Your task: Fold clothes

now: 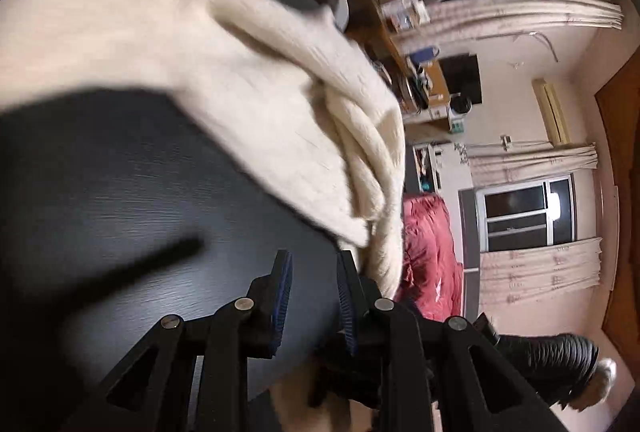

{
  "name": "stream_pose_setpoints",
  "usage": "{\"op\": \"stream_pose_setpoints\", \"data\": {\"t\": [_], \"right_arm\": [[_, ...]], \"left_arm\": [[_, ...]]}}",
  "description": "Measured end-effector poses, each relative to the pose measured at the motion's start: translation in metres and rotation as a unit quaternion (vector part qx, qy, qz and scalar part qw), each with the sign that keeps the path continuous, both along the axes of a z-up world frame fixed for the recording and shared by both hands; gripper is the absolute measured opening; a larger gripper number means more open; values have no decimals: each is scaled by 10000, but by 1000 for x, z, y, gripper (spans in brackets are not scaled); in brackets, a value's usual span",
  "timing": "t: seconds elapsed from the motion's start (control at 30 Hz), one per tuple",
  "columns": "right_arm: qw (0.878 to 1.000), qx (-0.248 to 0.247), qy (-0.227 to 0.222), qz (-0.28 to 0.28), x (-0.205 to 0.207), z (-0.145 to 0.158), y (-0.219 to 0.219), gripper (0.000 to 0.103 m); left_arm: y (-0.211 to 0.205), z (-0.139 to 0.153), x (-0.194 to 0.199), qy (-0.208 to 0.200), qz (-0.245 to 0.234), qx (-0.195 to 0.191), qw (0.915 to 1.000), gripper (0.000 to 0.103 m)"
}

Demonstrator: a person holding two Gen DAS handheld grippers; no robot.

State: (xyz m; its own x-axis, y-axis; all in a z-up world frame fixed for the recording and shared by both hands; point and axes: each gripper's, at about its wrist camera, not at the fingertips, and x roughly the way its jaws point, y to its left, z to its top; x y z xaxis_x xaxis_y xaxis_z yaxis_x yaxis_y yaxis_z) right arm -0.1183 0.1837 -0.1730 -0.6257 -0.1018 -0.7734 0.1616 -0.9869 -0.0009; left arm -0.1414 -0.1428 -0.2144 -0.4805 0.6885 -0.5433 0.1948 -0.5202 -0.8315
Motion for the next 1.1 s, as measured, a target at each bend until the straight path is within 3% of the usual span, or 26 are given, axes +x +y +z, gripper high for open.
{"op": "stream_pose_setpoints", "data": {"t": [0.1, 0.13, 0.17, 0.2, 0.23, 0.37, 0.57, 0.67, 0.8, 0.93, 1.1], "right_arm": [[9994, 345, 12, 41, -10, -13, -3, 102], [9989, 469, 21, 25, -12, -17, -3, 82], [9986, 528, -2, -54, -14, -20, -1, 44], [9991, 395, -97, -137, -19, -24, 5, 30], [9997, 64, -150, -202, -22, -27, 13, 26], [9995, -234, -79, -180, -27, -29, 22, 26], [9999, -79, 7, 68, -22, -31, 17, 26], [9999, -87, 5, 109, -22, -30, 16, 26], [9999, -101, 34, 120, -19, -30, 16, 26], [9997, 103, 139, 190, -18, -28, 11, 26], [9967, 676, 336, 282, -20, -9, 11, 22]], "left_arm": [[30, -8, -22, -228, 37, 177, 9996, 21], [37, -10, -30, -297, 46, 231, 9993, 21], [40, -13, -35, -367, 54, 254, 9990, 21], [47, -19, -42, -481, 71, 268, 9985, 21], [54, -25, -48, -596, 85, 287, 9978, 21], [70, -37, -56, -868, 173, 297, 9956, 23], [93, -52, -71, -1103, 360, 388, 9925, 28], [99, -61, -76, -1241, 581, 644, 9885, 32], [104, -62, -84, -1198, 829, 749, 9865, 31], [108, -51, -87, -898, 741, 229, 9929, 8], [107, -21, -80, -388, 178, -326, 9986, 5]]}}
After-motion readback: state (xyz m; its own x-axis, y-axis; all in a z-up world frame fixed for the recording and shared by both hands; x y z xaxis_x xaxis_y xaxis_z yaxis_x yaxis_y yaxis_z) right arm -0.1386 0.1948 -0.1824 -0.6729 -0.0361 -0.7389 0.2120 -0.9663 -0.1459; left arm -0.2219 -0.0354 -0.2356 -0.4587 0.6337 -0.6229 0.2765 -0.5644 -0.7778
